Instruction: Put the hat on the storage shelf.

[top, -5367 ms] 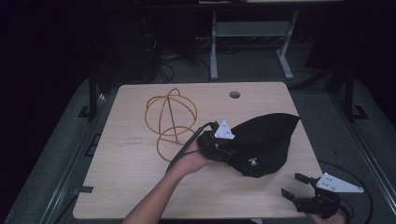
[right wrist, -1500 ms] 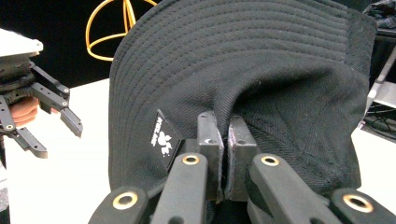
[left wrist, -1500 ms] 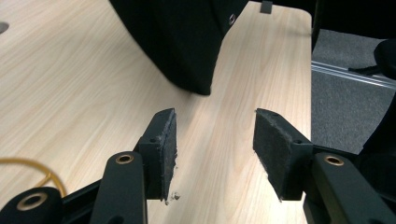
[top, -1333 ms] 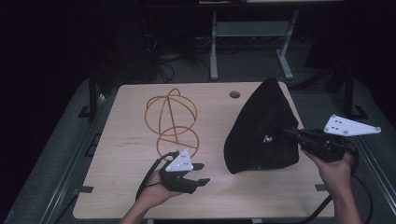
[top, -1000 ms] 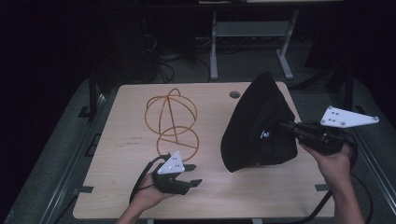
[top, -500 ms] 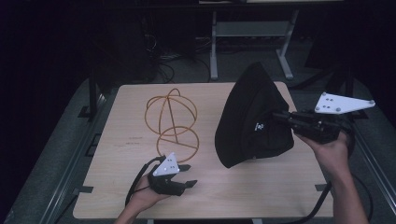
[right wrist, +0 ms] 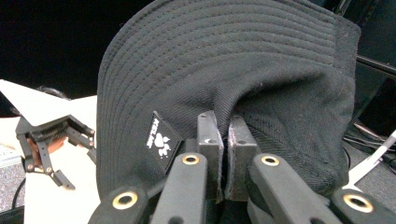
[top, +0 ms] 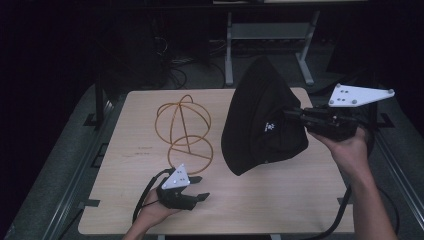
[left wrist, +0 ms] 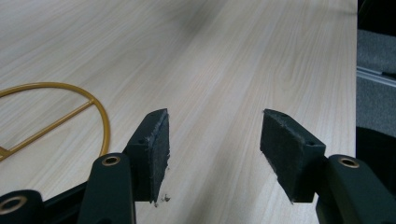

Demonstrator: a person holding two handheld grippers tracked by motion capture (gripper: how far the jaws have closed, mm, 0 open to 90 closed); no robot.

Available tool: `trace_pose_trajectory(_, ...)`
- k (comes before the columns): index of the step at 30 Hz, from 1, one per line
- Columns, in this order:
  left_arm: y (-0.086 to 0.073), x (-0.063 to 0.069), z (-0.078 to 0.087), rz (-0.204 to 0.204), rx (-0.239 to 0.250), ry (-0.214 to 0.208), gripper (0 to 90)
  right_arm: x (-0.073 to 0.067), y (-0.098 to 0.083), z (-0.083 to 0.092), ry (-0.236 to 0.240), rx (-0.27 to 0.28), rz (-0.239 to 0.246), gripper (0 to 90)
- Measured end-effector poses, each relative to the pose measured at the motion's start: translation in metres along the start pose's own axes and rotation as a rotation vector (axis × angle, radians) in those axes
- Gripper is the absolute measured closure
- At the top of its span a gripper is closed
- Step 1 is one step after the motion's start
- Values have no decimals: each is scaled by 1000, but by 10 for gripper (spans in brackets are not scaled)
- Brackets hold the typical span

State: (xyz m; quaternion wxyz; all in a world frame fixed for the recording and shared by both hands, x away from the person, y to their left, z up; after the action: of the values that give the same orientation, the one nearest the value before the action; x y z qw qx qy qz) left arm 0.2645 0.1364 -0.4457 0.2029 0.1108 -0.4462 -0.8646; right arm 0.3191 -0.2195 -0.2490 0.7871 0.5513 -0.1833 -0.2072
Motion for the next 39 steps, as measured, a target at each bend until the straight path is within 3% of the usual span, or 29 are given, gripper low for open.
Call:
trace_pose_trajectory(9,-4,0,-1,-2,-13,4,407,-1,20,-17,25,-8,21,867)
trace_pose_trajectory(16,-6,0,-2,-27,-29,10,399,-4,32,-27,38,-7,34,867)
trace_pose_trajectory(20,-5,0,0,-22,-16,10,397,-5,39,-34,48,-6,42,867)
trace_pose_trajectory(28,-6,0,0,-21,-15,3,394,-9,59,-59,81,-10,69,867)
trace_pose_trajectory(39,-6,5,-4,-48,-24,-13,392,-12,74,-87,125,-15,65,867)
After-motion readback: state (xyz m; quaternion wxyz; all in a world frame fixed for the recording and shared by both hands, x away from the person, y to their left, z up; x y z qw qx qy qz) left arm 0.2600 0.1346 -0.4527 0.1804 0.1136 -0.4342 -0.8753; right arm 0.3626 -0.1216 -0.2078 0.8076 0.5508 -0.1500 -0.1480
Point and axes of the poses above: each handheld gripper's, and its own axes: z roughly backward along the jaws, y roughly out of its top, x roughly to its right, the point moved 3 cm from there along -z, roughly forward along the jaws, and after that the axes turned 2 degrees about y, right-handed, at the moved point
